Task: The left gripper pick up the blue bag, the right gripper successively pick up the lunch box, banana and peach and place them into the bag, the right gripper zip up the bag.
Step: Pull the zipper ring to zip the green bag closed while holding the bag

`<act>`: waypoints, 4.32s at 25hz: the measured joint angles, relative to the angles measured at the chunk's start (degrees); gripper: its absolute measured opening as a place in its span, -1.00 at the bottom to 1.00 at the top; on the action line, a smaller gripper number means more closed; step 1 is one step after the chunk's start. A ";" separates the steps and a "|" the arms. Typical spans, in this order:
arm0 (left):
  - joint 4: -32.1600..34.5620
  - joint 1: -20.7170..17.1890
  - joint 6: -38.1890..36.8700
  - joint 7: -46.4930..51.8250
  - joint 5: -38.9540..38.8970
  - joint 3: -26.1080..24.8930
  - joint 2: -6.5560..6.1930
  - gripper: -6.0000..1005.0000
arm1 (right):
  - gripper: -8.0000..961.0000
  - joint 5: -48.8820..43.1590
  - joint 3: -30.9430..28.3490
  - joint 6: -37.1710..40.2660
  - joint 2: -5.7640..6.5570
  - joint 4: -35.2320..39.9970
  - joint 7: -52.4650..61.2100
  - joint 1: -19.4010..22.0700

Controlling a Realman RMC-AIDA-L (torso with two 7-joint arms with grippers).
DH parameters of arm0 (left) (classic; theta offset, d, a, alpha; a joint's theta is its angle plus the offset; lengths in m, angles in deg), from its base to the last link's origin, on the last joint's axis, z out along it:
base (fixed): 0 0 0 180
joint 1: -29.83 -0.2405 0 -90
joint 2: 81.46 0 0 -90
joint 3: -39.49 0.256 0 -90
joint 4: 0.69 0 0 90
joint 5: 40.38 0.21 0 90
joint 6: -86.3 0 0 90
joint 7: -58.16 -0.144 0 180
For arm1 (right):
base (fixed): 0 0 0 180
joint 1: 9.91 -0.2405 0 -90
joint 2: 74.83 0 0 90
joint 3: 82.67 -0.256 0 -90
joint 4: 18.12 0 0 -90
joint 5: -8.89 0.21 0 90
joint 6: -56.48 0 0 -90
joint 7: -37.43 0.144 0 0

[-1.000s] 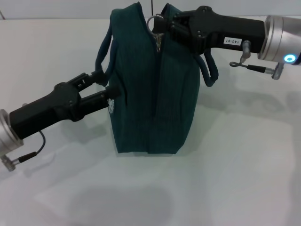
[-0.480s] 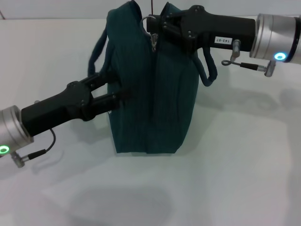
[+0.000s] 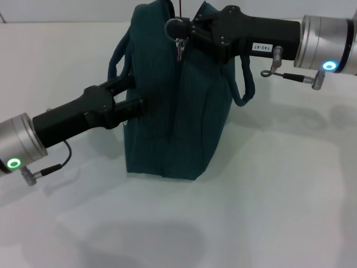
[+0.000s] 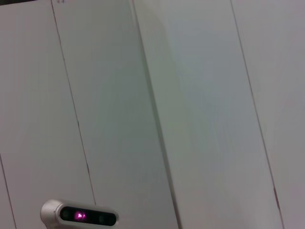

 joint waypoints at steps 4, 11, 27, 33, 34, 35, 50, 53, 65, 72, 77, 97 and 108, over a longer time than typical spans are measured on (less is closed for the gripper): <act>-1.20 0.46 0.14 -1.08 -1.55 0.20 0.00 0.53 | -0.83 0.46 0.06 -0.02 0.00 -0.01 0.00 0.29; -2.79 1.24 0.19 -4.47 -2.39 0.74 -0.20 0.33 | -0.83 0.56 0.01 -0.02 0.00 -0.09 0.04 0.87; -2.68 1.92 -1.19 -4.06 -1.66 3.27 -0.40 -0.80 | -0.82 3.03 -0.02 1.40 0.15 -0.01 0.61 1.98; -2.50 1.93 -2.47 -4.06 -1.63 3.64 -0.47 -0.85 | -0.82 4.74 -0.24 2.18 0.31 0.48 0.70 3.07; -2.48 1.92 -2.71 -4.06 -1.62 3.66 -0.47 -0.86 | -0.82 4.97 -0.27 2.19 0.32 0.51 0.70 3.17; -2.45 1.92 -3.00 -4.06 -1.62 3.69 -0.47 -0.86 | -0.82 5.11 -0.29 2.19 0.32 0.52 0.71 3.27; -2.28 2.71 -6.75 -2.50 0.92 5.84 -0.80 -0.83 | -0.81 5.85 -0.33 2.28 0.35 0.10 0.71 3.45; -2.28 2.71 -7.58 -2.50 1.43 5.83 -0.80 -0.81 | -0.81 5.85 -0.32 2.03 0.35 0.02 0.71 3.49; -2.48 1.83 -12.52 -2.84 2.75 5.83 -1.12 -0.76 | -0.81 5.73 -0.22 0.38 0.34 -0.01 0.45 4.05; -2.33 0.20 -17.93 -3.22 3.20 5.83 -1.69 -0.73 | -0.80 5.54 -0.18 -1.60 0.41 -0.01 -0.10 4.70; -2.30 -1.74 -19.45 -3.24 3.23 5.54 -2.77 -0.71 | -0.80 5.66 -0.34 -2.71 0.60 0.82 -0.71 5.99; -2.24 -3.17 -5.81 -5.77 2.53 -4.20 -2.19 -0.63 | -0.79 7.87 -2.70 0.79 0.73 8.19 6.04 15.00; 19.97 -2.08 -5.60 3.55 3.73 -2.24 -0.38 0.00 | -0.79 10.71 -3.35 -0.06 0.69 4.43 6.07 14.38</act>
